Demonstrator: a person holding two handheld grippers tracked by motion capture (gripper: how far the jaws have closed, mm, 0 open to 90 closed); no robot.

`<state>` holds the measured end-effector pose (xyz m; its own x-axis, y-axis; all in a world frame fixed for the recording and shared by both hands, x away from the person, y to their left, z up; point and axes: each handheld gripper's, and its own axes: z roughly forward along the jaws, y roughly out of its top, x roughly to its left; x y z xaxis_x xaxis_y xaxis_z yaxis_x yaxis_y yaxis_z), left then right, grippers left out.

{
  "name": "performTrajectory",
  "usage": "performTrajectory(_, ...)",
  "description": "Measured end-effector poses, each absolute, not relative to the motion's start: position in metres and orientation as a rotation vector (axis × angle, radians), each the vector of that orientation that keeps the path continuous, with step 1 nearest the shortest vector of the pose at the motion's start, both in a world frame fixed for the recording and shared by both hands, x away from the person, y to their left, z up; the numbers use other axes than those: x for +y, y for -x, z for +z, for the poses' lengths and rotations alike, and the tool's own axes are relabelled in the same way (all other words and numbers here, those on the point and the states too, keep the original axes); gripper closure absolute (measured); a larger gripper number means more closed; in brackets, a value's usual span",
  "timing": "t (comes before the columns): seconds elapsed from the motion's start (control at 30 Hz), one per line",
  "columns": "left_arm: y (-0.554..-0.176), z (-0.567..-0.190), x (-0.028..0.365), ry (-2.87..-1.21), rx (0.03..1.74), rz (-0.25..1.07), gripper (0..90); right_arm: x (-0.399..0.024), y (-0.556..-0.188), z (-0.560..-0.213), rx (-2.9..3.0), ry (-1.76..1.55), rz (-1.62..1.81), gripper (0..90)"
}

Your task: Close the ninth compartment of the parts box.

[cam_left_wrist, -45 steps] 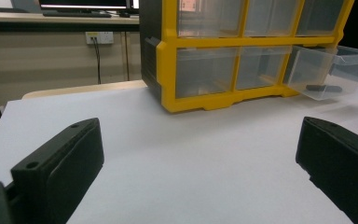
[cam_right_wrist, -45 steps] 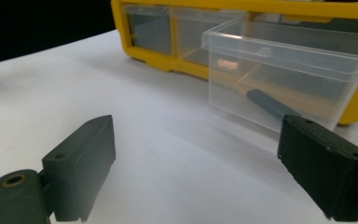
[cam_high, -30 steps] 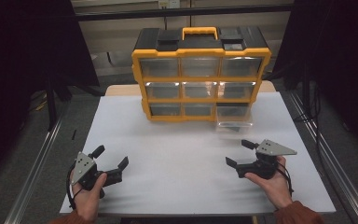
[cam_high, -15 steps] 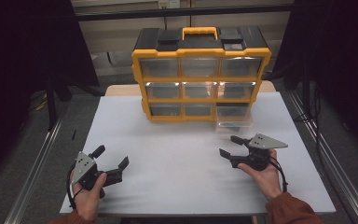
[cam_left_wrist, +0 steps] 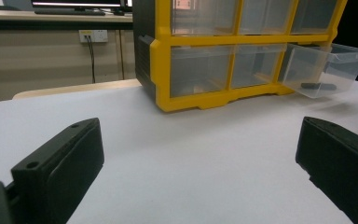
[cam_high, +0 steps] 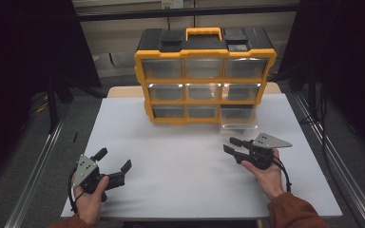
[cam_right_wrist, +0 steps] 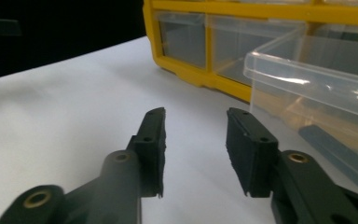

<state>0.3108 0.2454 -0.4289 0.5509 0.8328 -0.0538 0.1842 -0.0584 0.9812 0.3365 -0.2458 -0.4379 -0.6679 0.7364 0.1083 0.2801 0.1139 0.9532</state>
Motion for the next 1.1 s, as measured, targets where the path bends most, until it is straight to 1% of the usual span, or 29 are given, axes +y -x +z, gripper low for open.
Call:
performTrajectory(0.17, -0.311, -0.429, 0.246, -1.572, 0.890, 0.671, 0.9, -0.246, -0.338, -0.439, 2.028, -0.997, 1.550, 66.1)
performTrajectory(0.53, -0.311, -0.429, 0.245, -1.569, 0.895, 0.667, 0.9, -0.242, -0.348, -0.439, 2.034, -0.956, 1.537, 89.3)
performTrajectory(1.1, -0.310, -0.429, 0.246, -1.563, 0.897, 0.668, 0.9, -0.249, -0.365, -0.436, 2.004, -0.988, 1.464, 90.0)
